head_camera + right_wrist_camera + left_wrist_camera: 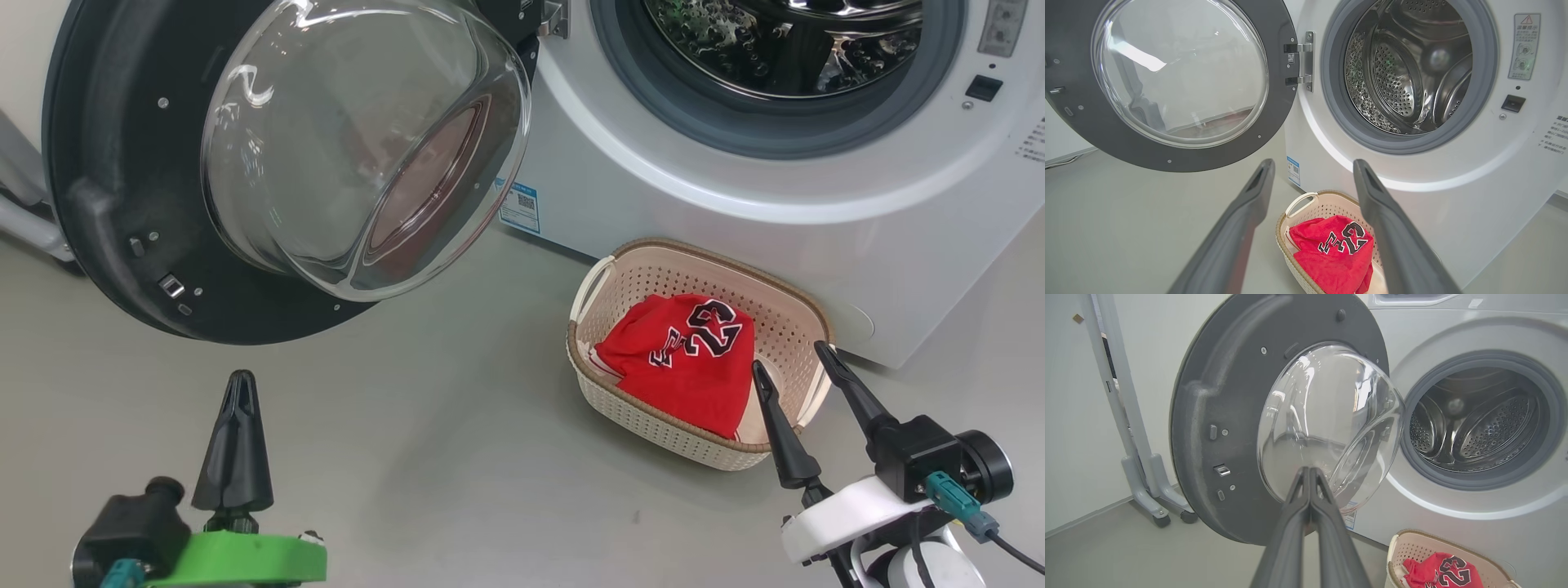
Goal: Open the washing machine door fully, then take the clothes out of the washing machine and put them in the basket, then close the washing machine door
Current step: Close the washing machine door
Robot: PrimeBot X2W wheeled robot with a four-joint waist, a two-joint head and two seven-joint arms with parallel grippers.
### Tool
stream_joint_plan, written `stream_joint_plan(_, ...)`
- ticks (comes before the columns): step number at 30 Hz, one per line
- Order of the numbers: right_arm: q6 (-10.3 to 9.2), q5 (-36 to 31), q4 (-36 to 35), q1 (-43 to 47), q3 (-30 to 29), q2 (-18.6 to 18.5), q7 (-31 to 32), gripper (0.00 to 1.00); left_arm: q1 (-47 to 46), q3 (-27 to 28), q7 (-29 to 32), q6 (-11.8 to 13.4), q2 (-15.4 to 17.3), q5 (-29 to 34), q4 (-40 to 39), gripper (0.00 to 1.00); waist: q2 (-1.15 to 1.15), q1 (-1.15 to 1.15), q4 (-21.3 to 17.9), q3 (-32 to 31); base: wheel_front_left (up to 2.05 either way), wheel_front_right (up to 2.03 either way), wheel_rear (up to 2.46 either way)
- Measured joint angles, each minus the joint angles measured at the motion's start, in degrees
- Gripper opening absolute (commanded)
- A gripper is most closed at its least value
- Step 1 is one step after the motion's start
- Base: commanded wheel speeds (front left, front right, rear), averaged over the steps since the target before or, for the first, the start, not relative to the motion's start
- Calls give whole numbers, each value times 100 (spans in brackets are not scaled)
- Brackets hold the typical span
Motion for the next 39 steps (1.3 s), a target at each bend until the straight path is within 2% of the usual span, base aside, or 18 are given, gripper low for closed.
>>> stream_joint_plan(4, -2, 0, 0, -1, -16, 0, 1, 100, -9, 45, -5, -348, -29, -953, -218, 0, 0, 0, -5, 3, 0, 0, 0)
stream_joint_plan(9, -8, 0, -15, -5, -34, -12, 26, 100, -46, 198, -55, -820, -37, -2607, -556, 0, 0, 0, -8, 44, 0, 0, 0)
stream_joint_plan(12, -9, 0, -32, -8, -53, -20, 35, 100, -124, 230, -59, -1010, -40, -3741, -829, 0, 0, 0, -9, 73, 0, 0, 0)
stream_joint_plan(13, -9, 0, -38, -10, -67, -32, 49, 100, -224, 315, -73, -1082, -43, -4297, -973, 0, 0, 0, -10, 94, 0, 0, 0)
stream_joint_plan(15, -11, 0, -57, -10, -81, -36, 52, 100, -358, 542, -73, -1131, -54, -4858, -1110, 0, 0, 0, -9, 110, 0, 0, 0)
stream_joint_plan(16, -11, 0, -57, -10, -81, -36, 52, 100, -358, 542, -73, -1131, -54, -4858, -1110, 0, 0, 0, -9, 110, 0, 0, 0)
stream_joint_plan(17, -55, 0, -78, -10, -94, -40, 56, 100, -537, 850, -78, -1170, -56, -5238, -1199, 0, 0, 0, -8, 136, 0, 0, 0)
stream_joint_plan(24, -102, 0, -152, -9, -142, -66, 62, 100, -1053, 1625, -104, -1178, -73, -5687, -1193, 0, 0, 0, -4, 197, 0, 0, 0)
stream_joint_plan(26, -103, 0, -174, -9, -160, -85, 77, 100, -1247, 1783, -45, -1179, -33, -6016, -1105, 0, 0, 0, -5, 232, 0, 0, 0)
stream_joint_plan(33, -112, 0, -311, -4, -204, -134, 138, 100, -1845, 2297, 432, -1154, 605, -6581, -269, 0, 0, 0, -16, 376, 0, 0, 0)
stream_joint_plan(39, -101, -1, -413, -10, -163, -178, 209, 100, -2198, 2562, 848, -855, 1038, -6993, 539, 0, 0, 0, -113, 509, 0, 0, 0)
